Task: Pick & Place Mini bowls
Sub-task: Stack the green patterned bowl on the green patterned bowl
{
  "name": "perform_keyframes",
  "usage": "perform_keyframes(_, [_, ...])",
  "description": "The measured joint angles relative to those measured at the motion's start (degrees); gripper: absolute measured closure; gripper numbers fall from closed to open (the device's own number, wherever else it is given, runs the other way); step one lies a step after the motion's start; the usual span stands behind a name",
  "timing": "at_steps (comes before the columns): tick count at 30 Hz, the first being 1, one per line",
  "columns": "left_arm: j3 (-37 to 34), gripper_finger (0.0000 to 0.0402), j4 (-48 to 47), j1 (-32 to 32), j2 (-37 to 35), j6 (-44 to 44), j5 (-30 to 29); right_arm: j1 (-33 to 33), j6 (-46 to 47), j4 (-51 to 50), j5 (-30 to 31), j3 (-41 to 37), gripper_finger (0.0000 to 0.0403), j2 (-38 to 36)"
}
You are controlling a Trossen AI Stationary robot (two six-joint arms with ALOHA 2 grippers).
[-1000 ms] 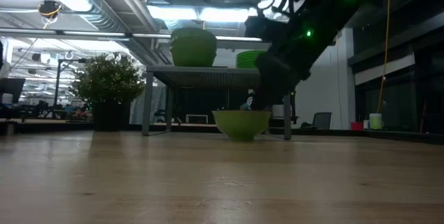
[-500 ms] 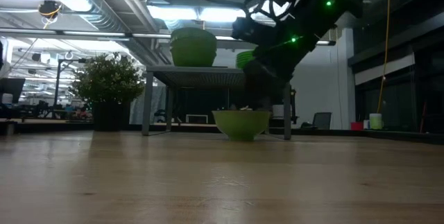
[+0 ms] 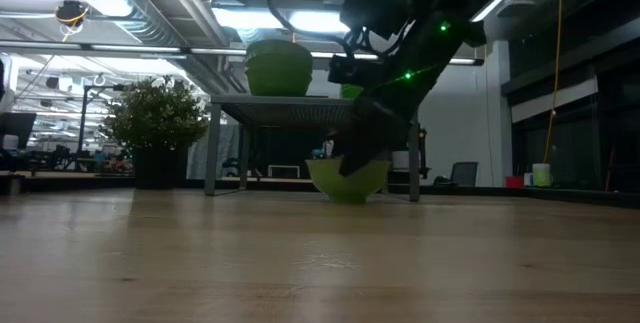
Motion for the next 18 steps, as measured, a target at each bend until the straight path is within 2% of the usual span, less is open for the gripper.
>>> perform_keyframes(5, [0.0,0.0226,0.0,0.0,0.0,0.0,0.0,-0.3,0.1,-0.7,-0.9,0.0,0.0280,0.0])
perform_keyframes(12, [0.0,0.0226,0.3,0.0,0.0,0.0,0.0,0.2,1.9,-0.4,-3.0,0.1,0.0385,-0.2])
perform_keyframes(15, [0.0,0.0226,0.3,0.0,0.0,0.0,0.0,0.6,4.6,0.1,-4.1,0.2,0.0384,-0.3])
perform_keyframes(18, [0.0,0.0226,0.3,0.0,0.0,0.0,0.0,0.7,7.7,0.9,-7.7,0.2,0.0384,-0.3])
